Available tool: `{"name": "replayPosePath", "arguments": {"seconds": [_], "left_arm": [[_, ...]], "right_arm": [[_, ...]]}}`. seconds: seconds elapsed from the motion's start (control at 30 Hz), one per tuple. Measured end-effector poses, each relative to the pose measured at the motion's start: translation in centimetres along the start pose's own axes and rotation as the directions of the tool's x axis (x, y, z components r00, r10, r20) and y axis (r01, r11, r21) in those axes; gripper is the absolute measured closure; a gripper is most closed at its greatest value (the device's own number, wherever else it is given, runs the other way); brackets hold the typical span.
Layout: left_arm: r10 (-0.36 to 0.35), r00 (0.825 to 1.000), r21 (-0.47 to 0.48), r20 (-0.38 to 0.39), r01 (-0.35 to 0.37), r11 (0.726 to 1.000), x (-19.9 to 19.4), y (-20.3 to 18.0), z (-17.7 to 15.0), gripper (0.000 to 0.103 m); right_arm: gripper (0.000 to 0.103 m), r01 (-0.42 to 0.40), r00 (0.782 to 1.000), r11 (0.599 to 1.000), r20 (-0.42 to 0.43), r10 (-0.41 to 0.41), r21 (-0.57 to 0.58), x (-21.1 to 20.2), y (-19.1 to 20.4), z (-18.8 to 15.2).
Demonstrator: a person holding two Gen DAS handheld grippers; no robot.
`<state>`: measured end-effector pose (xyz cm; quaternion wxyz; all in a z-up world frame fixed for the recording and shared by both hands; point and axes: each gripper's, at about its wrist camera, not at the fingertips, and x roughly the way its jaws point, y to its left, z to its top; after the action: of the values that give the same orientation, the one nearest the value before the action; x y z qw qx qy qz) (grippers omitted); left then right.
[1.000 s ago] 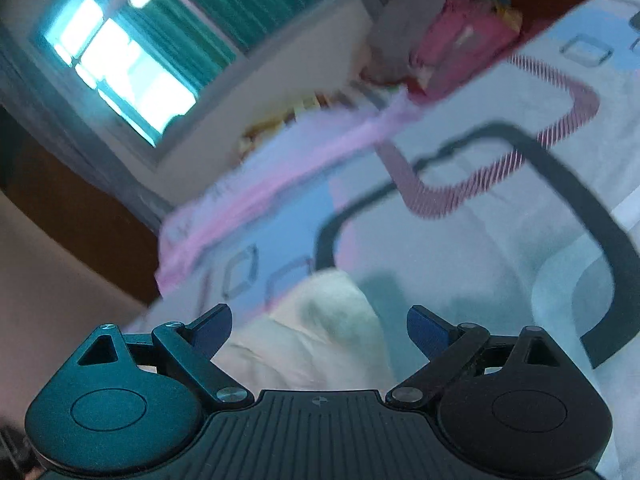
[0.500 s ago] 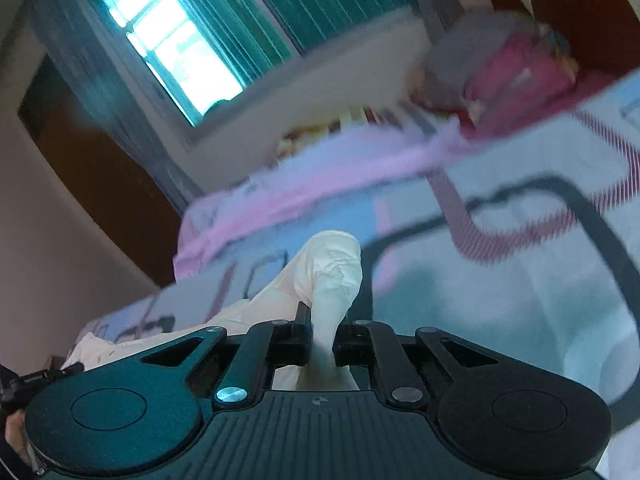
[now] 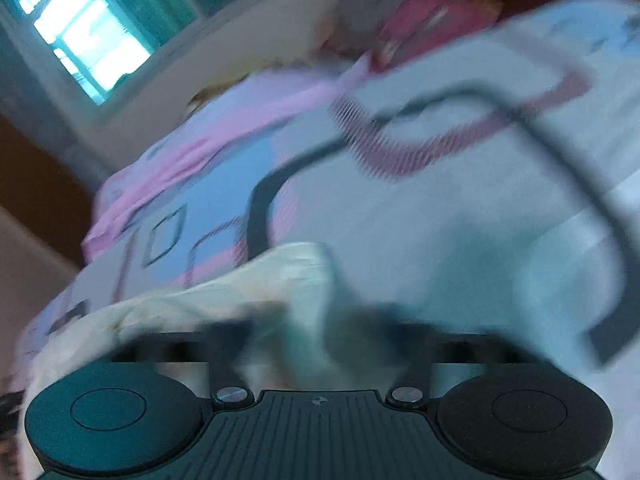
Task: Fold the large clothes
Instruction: 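Lay the hem over the jacket and open both tools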
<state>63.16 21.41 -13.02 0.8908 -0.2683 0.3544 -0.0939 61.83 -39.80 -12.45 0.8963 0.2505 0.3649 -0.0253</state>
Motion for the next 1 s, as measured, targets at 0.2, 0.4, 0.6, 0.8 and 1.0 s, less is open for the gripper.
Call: {"name": "replayPosePath", "arguments": {"seconds": [0.2,0.4,0.6,0.8,1.0], "left_arm": [[-0.044,0.992,0.220,0.122,0.016,0.975,-6.2,-7.4,-2.9,0.045],[-0.062,0.996,0.454,0.065,0.026,0.890,-5.1,-17.5,-9.9,0.045],[0.016,1.000,0.542,-0.016,-0.004,0.840,0.2,-20.3,-13.0,0.044],[0.056,0.998,0.551,-0.015,-0.039,0.834,1.9,-18.8,-14.4,0.041],[0.083,0.997,0.562,-0.005,-0.065,0.825,0.6,-19.5,-14.5,0.042]], "right_arm": [[0.025,-0.062,0.993,0.959,0.078,0.086,-0.276,-5.7,6.6,-3.2],[0.025,-0.096,0.985,0.870,0.082,0.155,-0.484,-7.1,15.7,-8.4],[0.025,-0.043,0.999,0.832,-0.004,0.049,-0.554,-0.8,17.8,-11.2],[0.025,-0.043,0.999,0.849,-0.028,0.033,-0.527,2.0,16.1,-11.9],[0.025,-0.032,0.999,0.864,0.009,0.042,-0.502,-0.3,15.2,-11.5]]}}
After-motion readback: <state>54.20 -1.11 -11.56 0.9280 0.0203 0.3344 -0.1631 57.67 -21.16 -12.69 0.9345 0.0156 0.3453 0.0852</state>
